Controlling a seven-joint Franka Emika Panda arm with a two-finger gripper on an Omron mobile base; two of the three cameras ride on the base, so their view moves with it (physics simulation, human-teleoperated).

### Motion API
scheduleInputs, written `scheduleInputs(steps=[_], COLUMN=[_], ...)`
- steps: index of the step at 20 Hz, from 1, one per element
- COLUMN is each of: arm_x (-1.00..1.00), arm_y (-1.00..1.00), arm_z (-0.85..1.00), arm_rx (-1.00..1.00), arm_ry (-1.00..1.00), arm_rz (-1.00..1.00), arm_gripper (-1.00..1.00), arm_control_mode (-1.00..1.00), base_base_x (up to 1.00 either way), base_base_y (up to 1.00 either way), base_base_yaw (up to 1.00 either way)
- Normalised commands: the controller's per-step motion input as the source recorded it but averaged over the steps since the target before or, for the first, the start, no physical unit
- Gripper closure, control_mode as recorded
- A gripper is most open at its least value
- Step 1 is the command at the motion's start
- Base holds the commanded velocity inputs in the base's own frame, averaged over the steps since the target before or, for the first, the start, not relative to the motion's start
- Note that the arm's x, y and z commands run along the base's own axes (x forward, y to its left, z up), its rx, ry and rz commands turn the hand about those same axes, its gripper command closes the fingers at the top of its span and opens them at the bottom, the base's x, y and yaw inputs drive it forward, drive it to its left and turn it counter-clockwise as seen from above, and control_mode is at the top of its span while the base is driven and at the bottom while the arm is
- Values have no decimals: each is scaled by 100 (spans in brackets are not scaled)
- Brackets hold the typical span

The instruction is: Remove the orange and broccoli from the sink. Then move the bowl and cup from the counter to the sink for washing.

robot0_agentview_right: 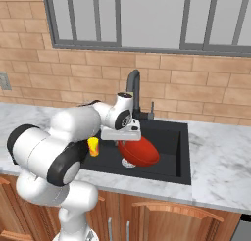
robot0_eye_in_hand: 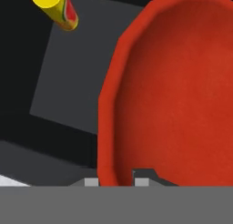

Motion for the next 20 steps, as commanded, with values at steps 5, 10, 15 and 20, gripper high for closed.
scheduleInputs(steps=[5,10,15,20], arm_x=[32,34,38,40], arm_y=[0,0,0,2], arm_z=[-31,-31,-28,-24], arm_rx=[-6,-4,-2,0], arm_ry=[0,1,5,2], arm_rz=[0,0,0,0], arm_gripper=[100,100,100,100], arm_control_mode=[-100,-100,-100,-100], base_base_x=[0,0,0,0], base_base_y=[0,0,0,0], base_base_yaw=[0,0,0,0])
